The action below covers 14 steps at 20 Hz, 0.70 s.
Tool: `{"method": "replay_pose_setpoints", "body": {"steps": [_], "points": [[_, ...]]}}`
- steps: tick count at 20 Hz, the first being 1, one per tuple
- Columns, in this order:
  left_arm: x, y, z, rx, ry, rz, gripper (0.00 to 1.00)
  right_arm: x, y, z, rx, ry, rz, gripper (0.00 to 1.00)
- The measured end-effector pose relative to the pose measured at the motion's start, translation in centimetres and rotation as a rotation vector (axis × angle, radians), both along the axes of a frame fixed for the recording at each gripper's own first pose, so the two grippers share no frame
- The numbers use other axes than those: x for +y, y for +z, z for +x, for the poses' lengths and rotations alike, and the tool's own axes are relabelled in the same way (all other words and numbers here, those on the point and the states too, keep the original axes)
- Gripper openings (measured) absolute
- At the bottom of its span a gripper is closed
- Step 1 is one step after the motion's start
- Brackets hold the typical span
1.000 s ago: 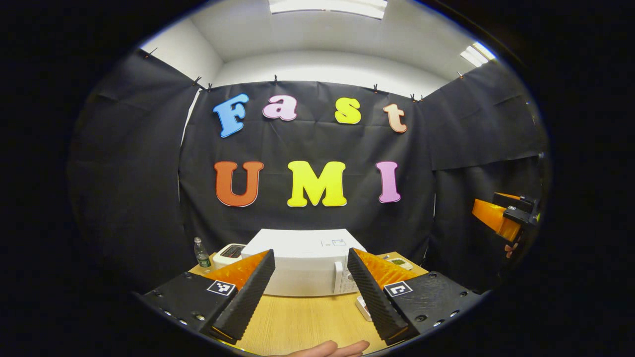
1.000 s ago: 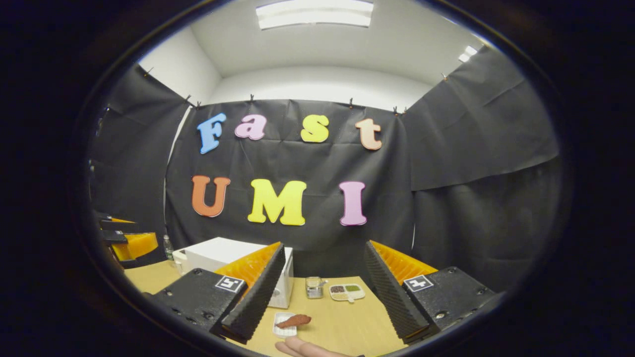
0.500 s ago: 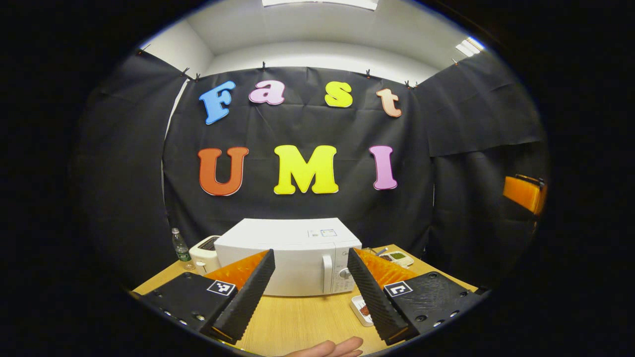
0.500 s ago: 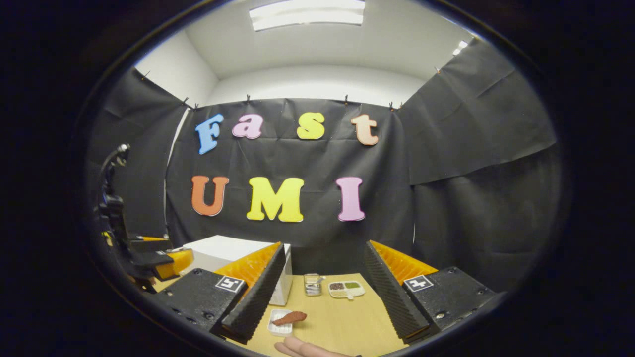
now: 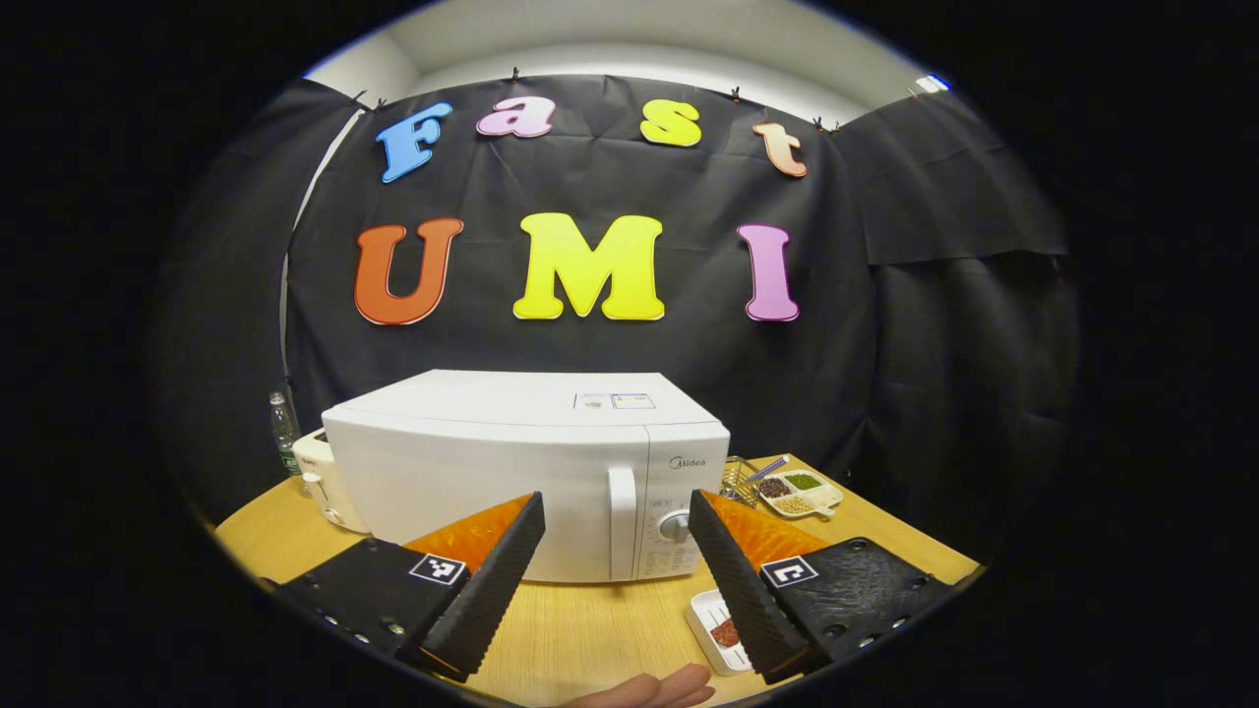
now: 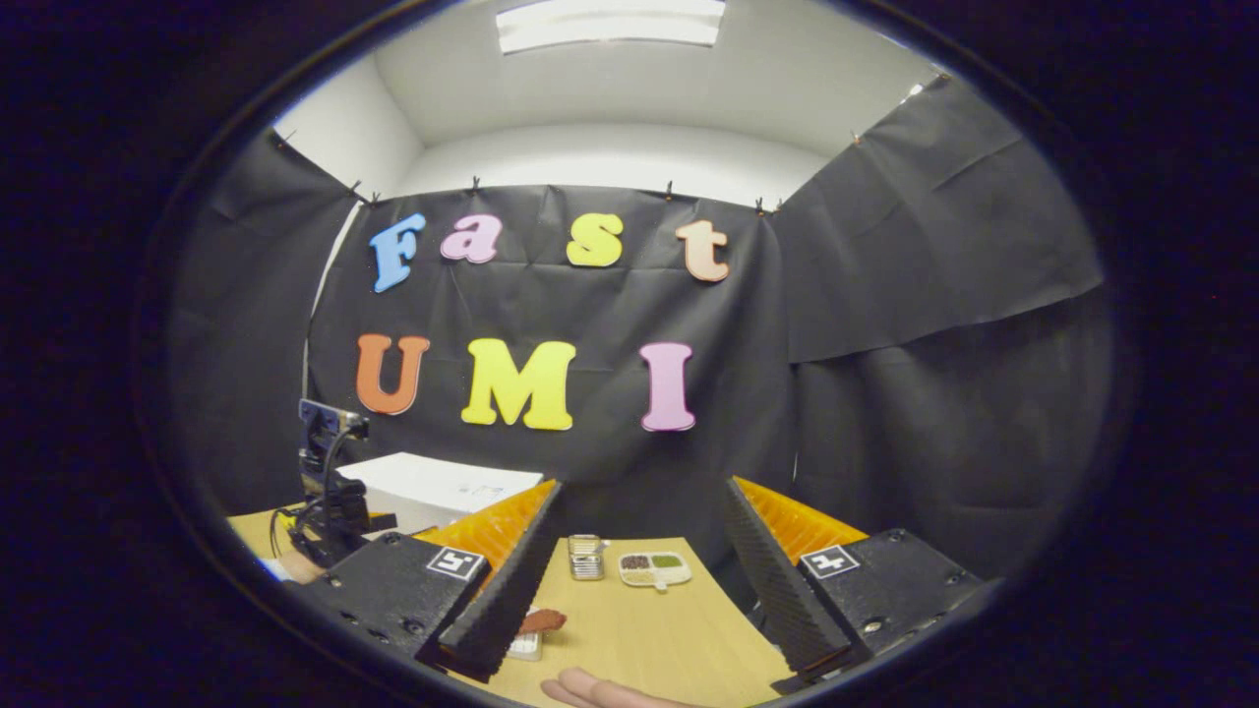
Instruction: Open the microwave oven with the left hand, put the food in, and close the microwave oven.
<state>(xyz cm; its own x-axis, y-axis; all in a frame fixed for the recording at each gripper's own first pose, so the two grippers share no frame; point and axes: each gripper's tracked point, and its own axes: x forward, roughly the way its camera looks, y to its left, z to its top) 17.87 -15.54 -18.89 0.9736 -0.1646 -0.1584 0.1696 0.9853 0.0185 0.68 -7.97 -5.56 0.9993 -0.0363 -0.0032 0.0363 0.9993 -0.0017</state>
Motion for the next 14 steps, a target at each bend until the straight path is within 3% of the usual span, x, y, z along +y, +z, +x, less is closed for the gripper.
{"method": "replay_pose_setpoints", "body": {"steps": [1,4,5,6,7,10,13,14], "points": [[-0.3,-1.3,0.8,0.014,0.001,0.005,0.93,-0.1,0.2,-0.1,-0.003,0.005,0.005,1.0],[-1.2,-4.3,3.0,0.06,-0.008,-0.001,0.93,0.0,-0.2,-0.7,0.002,0.023,0.013,1.0],[-1.5,-5.1,3.7,0.069,-0.007,-0.014,0.93,-0.1,0.0,-1.0,-0.005,0.025,0.013,0.92],[-1.9,-5.8,4.3,0.08,-0.005,-0.027,0.81,-0.4,0.1,-1.2,-0.013,0.026,0.015,1.0],[-1.9,-6.5,4.8,0.09,0.005,-0.024,0.93,-0.6,0.1,-1.3,-0.017,0.029,0.018,1.0],[-1.7,-7.5,6.4,0.081,0.02,-0.021,0.92,-1.2,-0.1,-1.9,-0.032,0.038,0.022,1.0],[-1.9,-8.4,7.1,0.094,0.012,-0.055,0.67,-2.3,0.4,-2.3,-0.07,0.03,0.033,1.0],[-1.3,-8.4,7.7,0.083,0.03,-0.033,0.67,-2.7,0.6,-2.5,-0.088,0.024,0.035,1.0]]}}
